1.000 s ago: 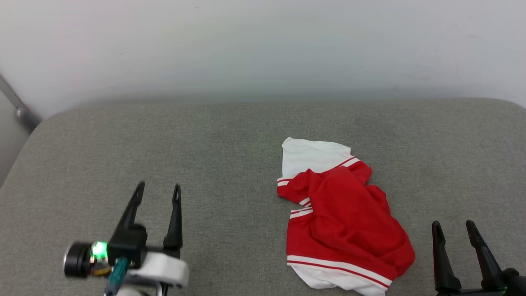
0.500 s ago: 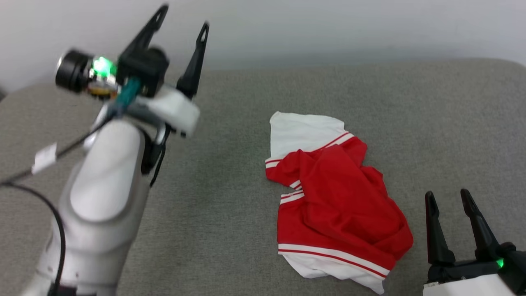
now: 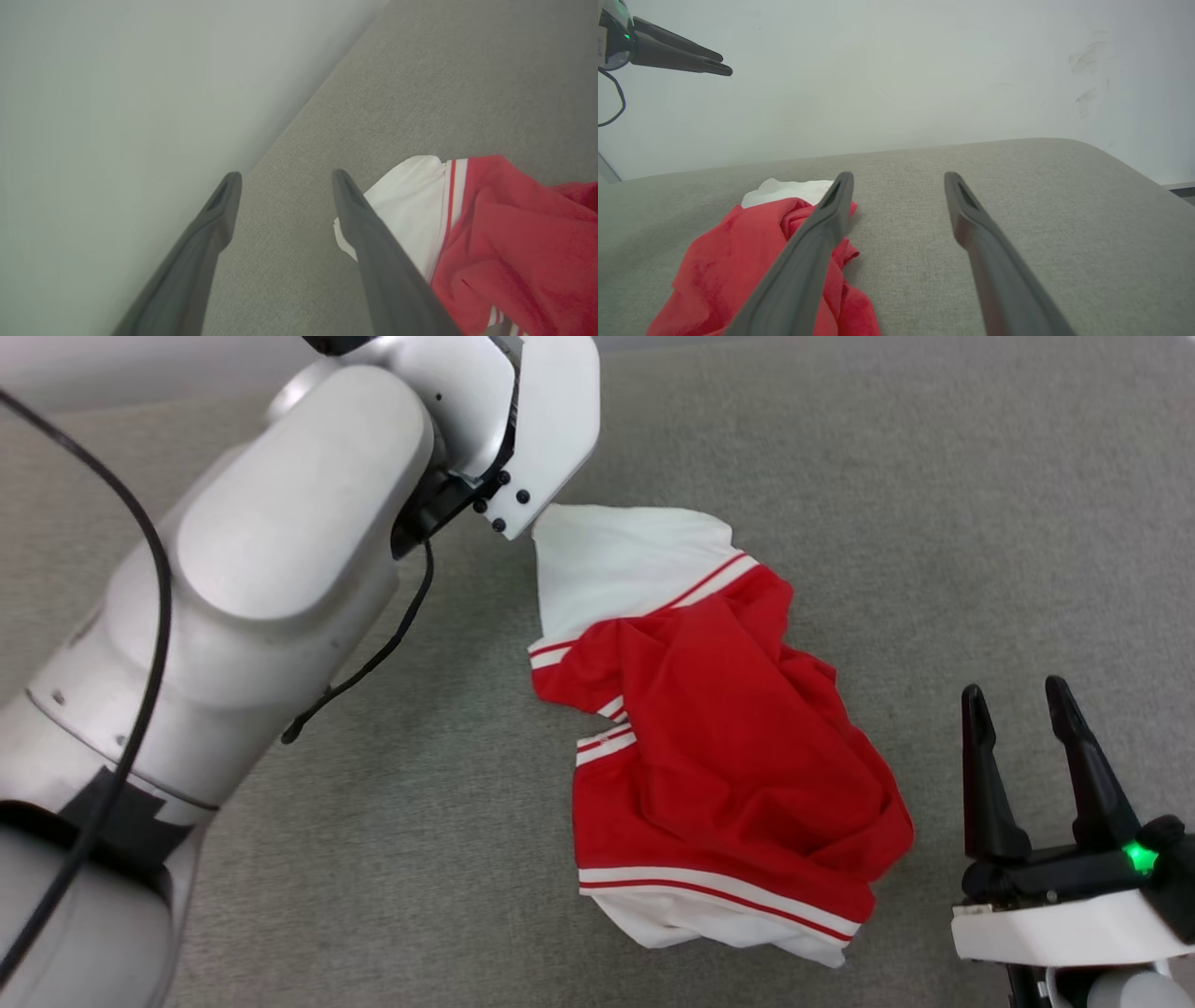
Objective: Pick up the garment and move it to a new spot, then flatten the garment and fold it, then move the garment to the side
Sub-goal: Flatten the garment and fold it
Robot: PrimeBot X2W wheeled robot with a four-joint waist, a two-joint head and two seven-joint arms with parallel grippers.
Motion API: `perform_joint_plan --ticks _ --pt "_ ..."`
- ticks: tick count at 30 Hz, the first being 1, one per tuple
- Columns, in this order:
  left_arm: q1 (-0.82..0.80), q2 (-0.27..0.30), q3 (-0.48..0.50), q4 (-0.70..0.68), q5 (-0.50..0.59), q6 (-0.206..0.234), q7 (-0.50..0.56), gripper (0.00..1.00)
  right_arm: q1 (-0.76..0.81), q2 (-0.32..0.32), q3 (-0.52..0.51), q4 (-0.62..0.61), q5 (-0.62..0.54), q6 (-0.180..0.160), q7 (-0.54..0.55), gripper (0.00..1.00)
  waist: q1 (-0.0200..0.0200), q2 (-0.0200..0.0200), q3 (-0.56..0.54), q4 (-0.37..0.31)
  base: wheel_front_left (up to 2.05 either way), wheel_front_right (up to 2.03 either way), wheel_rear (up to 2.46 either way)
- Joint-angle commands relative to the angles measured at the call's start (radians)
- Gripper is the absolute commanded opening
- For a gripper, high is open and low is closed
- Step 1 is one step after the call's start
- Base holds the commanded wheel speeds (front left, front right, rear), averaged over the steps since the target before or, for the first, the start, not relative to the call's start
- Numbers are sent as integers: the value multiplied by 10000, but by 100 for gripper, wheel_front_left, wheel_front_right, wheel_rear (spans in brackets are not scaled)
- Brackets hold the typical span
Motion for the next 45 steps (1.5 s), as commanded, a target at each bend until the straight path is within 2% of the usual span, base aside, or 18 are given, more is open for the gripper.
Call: perform_joint_plan --ticks 1,6,11,17,22,23,24,25,28,34,37,45 --pt "-364 190 -432 -84 -461 8 568 100 -254 17 37 -57 88 -7 -20 100 -2 0 561 -439 0 0 0" --pt "-1283 758 -2276 -478 -2138 7 2539 100 -658 19 152 -187 334 -5 -20 100 -2 0 1292 -832 0 0 0" --pt "-1892 1224 -3489 -735 -3184 6 3936 100 -1034 19 267 -304 568 -7 -20 100 -2 0 2002 -1150 0 0 0" --pt "-1886 1656 -3836 -1184 -3231 6 4939 100 -1366 19 327 -406 743 -7 -20 100 -2 0 2558 -1384 0 0 0" --pt "-1023 2015 -4012 -1686 -2829 -2 6020 100 -1507 19 325 -439 833 -7 -20 100 -2 0 2833 -1485 0 0 0" --pt "-934 2066 -4040 -1760 -2837 -4 6042 71 -1540 19 329 -433 840 -7 -20 100 -2 0 2865 -1495 0 0 0" --pt "-877 2099 -4056 -1785 -2918 -4 6050 29 -1569 19 337 -434 836 -5 -20 100 -2 0 2891 -1503 0 0 0" --pt "-829 2110 -4067 -1816 -2935 -4 6148 0 -1589 19 333 -438 825 -5 -20 100 -2 0 2915 -1503 0 0 0" --pt "-923 2149 -4052 -1893 -3064 5 5934 0 -1612 19 276 -411 788 -7 -20 100 -2 0 2910 -1456 0 0 0" --pt "-1622 1908 -3881 -2201 -3190 5 4388 0 -1334 19 143 -276 580 -7 -20 100 -2 0 2285 -943 0 0 0" --pt "-1770 1981 -3871 -2318 -3500 5 3536 0 -1123 16 65 -220 401 -7 -20 100 -2 0 1809 -514 0 0 0" --pt "-1086 2901 -3873 -1777 -4026 5 2236 0 -634 16 -158 -168 -132 -7 -20 100 -2 0 689 779 0 0 0"
